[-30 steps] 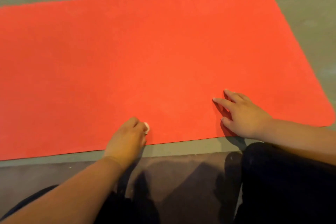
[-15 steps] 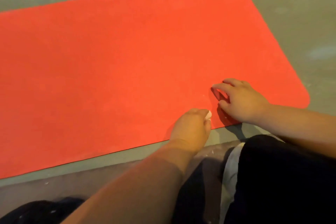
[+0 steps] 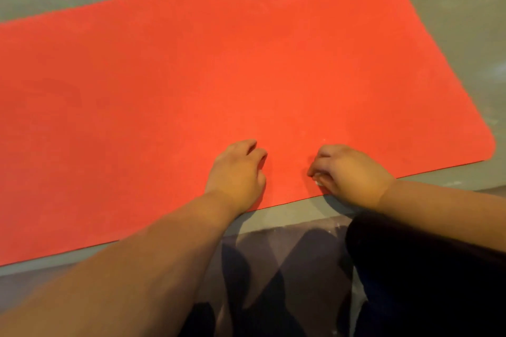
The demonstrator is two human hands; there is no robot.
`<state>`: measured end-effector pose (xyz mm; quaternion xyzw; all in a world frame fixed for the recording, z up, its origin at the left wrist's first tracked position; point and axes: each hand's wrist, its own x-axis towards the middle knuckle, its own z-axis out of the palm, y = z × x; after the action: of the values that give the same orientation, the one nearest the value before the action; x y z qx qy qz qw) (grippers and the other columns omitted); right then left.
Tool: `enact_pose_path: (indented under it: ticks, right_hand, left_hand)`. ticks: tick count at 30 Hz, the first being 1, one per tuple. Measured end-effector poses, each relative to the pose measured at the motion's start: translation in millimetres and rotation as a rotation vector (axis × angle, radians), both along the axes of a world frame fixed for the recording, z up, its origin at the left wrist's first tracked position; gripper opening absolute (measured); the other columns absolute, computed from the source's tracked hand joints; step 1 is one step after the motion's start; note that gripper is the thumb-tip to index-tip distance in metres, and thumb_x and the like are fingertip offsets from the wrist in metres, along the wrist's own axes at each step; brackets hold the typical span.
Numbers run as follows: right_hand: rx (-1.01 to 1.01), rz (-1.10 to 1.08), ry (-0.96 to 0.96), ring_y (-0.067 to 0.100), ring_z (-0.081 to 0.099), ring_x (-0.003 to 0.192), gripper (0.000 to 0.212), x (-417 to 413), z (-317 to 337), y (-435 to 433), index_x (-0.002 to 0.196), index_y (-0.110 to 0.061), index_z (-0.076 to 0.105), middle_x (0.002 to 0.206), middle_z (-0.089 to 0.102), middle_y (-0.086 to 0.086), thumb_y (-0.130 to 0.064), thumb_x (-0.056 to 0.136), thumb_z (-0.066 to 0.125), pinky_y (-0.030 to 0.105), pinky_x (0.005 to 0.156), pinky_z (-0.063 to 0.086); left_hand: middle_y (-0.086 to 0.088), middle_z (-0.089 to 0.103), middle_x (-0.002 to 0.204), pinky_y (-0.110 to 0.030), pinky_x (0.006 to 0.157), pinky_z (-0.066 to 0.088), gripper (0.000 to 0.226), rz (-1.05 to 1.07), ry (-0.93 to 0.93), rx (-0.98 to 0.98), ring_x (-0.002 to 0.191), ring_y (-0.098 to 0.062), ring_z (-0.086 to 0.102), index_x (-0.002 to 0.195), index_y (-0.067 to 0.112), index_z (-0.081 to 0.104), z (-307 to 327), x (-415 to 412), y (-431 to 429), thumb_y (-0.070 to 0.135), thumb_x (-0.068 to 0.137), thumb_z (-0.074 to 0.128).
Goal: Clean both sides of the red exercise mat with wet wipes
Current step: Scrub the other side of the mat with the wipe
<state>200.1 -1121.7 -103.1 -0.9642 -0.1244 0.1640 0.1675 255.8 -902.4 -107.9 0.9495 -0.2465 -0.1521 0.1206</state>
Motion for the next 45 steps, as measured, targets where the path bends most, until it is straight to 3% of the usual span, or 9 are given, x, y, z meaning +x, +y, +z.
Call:
enact_pose_path:
  ticks: [5, 10, 13, 19, 25, 28, 36, 42, 45]
  right_hand:
    - [-0.047, -0.335, -0.083, 0.033, 0.056, 0.087, 0.008, -2, 1, -28, 0.094, -0.011, 0.060, 0.098, 0.053, 0.009, -0.013, 0.086, 0.059, 0.037, 0.071, 0.042]
    - [0.052, -0.073, -0.122, 0.035, 0.059, 0.076, 0.015, -25, -9, -10, 0.077, -0.007, 0.071, 0.087, 0.061, 0.010, -0.014, 0.077, 0.057, 0.036, 0.066, 0.052]
    - [0.039, -0.066, -0.112, 0.033, 0.063, 0.075, 0.013, -28, -8, -37, 0.079, -0.010, 0.075, 0.086, 0.066, 0.007, -0.012, 0.076, 0.063, 0.035, 0.062, 0.054]
    - [-0.111, -0.712, -0.100, 0.035, 0.059, 0.093, 0.014, -28, -5, -104, 0.097, -0.008, 0.066, 0.102, 0.063, 0.015, -0.008, 0.084, 0.063, 0.037, 0.077, 0.045]
    - [0.115, -0.394, -0.021, 0.028, 0.056, 0.100, 0.022, -25, -5, -18, 0.104, -0.011, 0.070, 0.108, 0.058, 0.010, -0.015, 0.090, 0.054, 0.033, 0.087, 0.043]
    - [0.086, -0.277, -0.059, 0.029, 0.057, 0.102, 0.022, -29, -4, -27, 0.100, -0.014, 0.073, 0.104, 0.062, 0.007, -0.011, 0.087, 0.055, 0.034, 0.084, 0.047]
    - [-0.138, -0.862, -0.082, 0.036, 0.056, 0.101, 0.024, -7, -6, -115, 0.103, -0.007, 0.067, 0.110, 0.061, 0.018, -0.003, 0.085, 0.052, 0.033, 0.082, 0.040]
    - [0.087, -0.367, -0.027, 0.031, 0.057, 0.093, 0.021, -5, -7, -17, 0.102, -0.011, 0.068, 0.101, 0.057, 0.011, -0.017, 0.091, 0.051, 0.036, 0.080, 0.044]
    - [0.113, -0.257, -0.023, 0.028, 0.059, 0.091, 0.019, -7, -4, -18, 0.095, -0.011, 0.069, 0.111, 0.053, 0.004, -0.013, 0.086, 0.052, 0.036, 0.080, 0.046]
  left_hand:
    - [-0.011, 0.053, 0.136, -0.041, 0.100, 0.039, 0.034, -0.018, -0.061, -0.126, 0.121, -0.033, 0.049, 0.113, 0.013, 0.068, -8, -1, -25, 0.011, 0.080, 0.060]
    - [-0.013, 0.055, 0.133, -0.044, 0.099, 0.041, 0.033, -0.027, -0.074, -0.168, 0.118, -0.035, 0.051, 0.110, 0.012, 0.069, -15, 7, -51, 0.010, 0.078, 0.061]
    - [-0.014, 0.055, 0.134, -0.044, 0.099, 0.040, 0.035, -0.059, -0.069, -0.160, 0.119, -0.036, 0.051, 0.110, 0.010, 0.068, -19, 9, -63, 0.008, 0.075, 0.061]
    - [-0.008, 0.044, 0.146, -0.046, 0.115, 0.021, 0.047, -0.085, -0.060, -0.113, 0.135, -0.030, 0.038, 0.126, 0.016, 0.060, -21, 12, -73, 0.012, 0.079, 0.056]
    - [-0.008, 0.051, 0.140, -0.049, 0.109, 0.032, 0.044, -0.096, -0.075, -0.098, 0.128, -0.031, 0.045, 0.121, 0.015, 0.062, -20, 17, -74, 0.014, 0.077, 0.058]
    - [-0.008, 0.050, 0.141, -0.049, 0.111, 0.030, 0.045, -0.107, -0.071, -0.090, 0.129, -0.031, 0.044, 0.123, 0.015, 0.061, -19, 15, -74, 0.013, 0.078, 0.058]
    - [-0.002, 0.042, 0.148, -0.038, 0.112, 0.029, 0.046, -0.162, -0.005, -0.043, 0.132, -0.027, 0.040, 0.129, 0.019, 0.057, -9, 24, -70, 0.014, 0.083, 0.053]
    - [0.000, 0.046, 0.145, -0.038, 0.105, 0.036, 0.041, -0.171, -0.013, -0.053, 0.129, -0.026, 0.043, 0.122, 0.017, 0.061, -9, 36, -65, 0.012, 0.082, 0.053]
    - [-0.006, 0.053, 0.138, -0.042, 0.100, 0.039, 0.037, -0.132, -0.040, -0.076, 0.123, -0.031, 0.048, 0.115, 0.014, 0.065, -12, 38, -62, 0.011, 0.080, 0.054]
